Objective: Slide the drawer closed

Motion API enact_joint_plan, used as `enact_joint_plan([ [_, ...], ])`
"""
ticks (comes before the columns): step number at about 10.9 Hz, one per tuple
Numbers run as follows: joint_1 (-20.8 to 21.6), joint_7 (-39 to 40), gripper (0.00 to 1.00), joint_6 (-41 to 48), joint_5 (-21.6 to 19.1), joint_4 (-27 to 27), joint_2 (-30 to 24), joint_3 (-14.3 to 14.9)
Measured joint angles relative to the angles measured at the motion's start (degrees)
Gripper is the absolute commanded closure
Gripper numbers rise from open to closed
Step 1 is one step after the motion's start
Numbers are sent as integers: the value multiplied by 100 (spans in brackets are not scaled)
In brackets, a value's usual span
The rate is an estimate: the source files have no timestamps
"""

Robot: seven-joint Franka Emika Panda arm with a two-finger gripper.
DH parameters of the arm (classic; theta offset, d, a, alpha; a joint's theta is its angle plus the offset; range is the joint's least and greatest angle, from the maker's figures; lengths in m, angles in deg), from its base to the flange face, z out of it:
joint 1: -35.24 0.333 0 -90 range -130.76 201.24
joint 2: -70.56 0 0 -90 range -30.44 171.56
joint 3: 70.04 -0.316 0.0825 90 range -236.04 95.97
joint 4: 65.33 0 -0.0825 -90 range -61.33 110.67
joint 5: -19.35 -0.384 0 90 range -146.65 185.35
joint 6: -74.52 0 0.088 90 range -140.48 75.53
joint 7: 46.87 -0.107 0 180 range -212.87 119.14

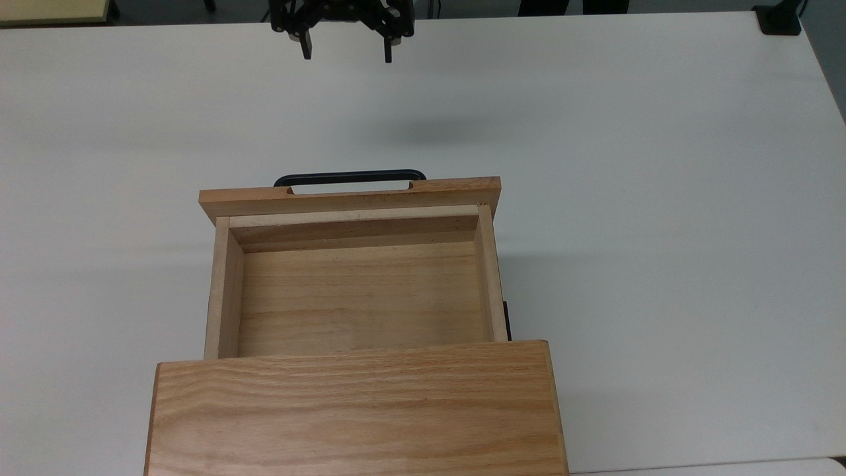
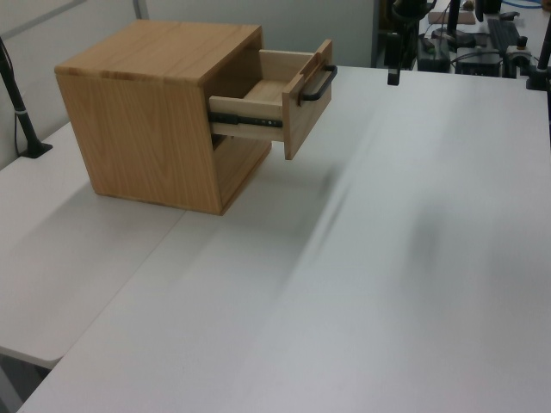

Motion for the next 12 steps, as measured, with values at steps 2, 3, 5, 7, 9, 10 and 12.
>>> enact_joint_plan([
  [2,4,0,0,0,1,0,7,0],
  [3,4,0,0,0,1,0,7,0],
  [5,4,0,0,0,1,-1,6,0],
  [7,4,0,33,0,1,-1,6,0],
  [9,5,8,73,0,1,-1,7,-1],
  [10,8,97,89,0,1,-1,7,-2],
  [12,11,298,100,0,1,-1,10,-3],
])
